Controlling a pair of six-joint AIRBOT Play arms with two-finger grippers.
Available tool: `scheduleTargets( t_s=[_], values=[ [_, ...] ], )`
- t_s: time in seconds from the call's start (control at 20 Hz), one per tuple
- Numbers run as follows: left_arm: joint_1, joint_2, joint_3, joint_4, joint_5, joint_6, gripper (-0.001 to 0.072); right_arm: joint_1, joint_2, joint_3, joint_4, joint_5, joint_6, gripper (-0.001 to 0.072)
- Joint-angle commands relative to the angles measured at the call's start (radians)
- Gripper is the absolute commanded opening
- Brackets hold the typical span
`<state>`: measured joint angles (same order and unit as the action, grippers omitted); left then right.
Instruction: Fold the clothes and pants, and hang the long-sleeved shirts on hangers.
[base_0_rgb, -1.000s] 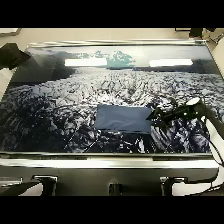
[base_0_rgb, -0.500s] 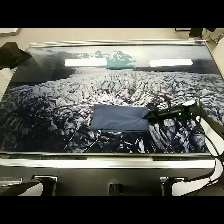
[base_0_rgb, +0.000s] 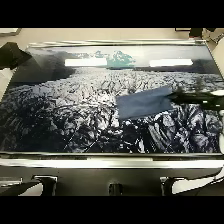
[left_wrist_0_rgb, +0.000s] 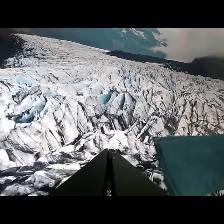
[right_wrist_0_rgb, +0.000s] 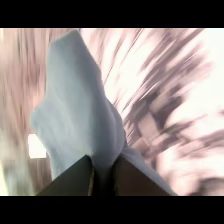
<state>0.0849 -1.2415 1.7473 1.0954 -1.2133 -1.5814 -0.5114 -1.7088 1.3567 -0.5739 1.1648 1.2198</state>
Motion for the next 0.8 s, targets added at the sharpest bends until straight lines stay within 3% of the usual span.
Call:
scheduleTargets(
  t_s=[0.0,0.2,0.45,0.6,0.75],
  values=[
    [0.000,-0.003,-0.002,0.000,-0.001,0.000,0.0022,-0.239,0.001,0.069,-0.019,-0.049,0.072,0.0038],
    [-0.008,-0.003,-0.003,0.001,0.000,0.000,0.0022,-0.503,0.010,0.073,-0.048,-0.002,0.153,0.0038],
    [-0.012,-0.003,-0.003,0.001,0.000,-0.008,0.0022,-0.734,0.097,0.073,-0.243,0.045,0.348,0.0038],
    [-0.012,-0.008,-0.003,0.000,0.001,-0.008,0.0022,-0.789,0.190,0.073,-0.373,0.083,0.420,0.0038],
    [-0.019,-0.012,-0.003,0.000,0.000,-0.008,0.0022,-0.787,0.214,0.061,-0.571,0.228,0.504,0.0038]
  ],
)
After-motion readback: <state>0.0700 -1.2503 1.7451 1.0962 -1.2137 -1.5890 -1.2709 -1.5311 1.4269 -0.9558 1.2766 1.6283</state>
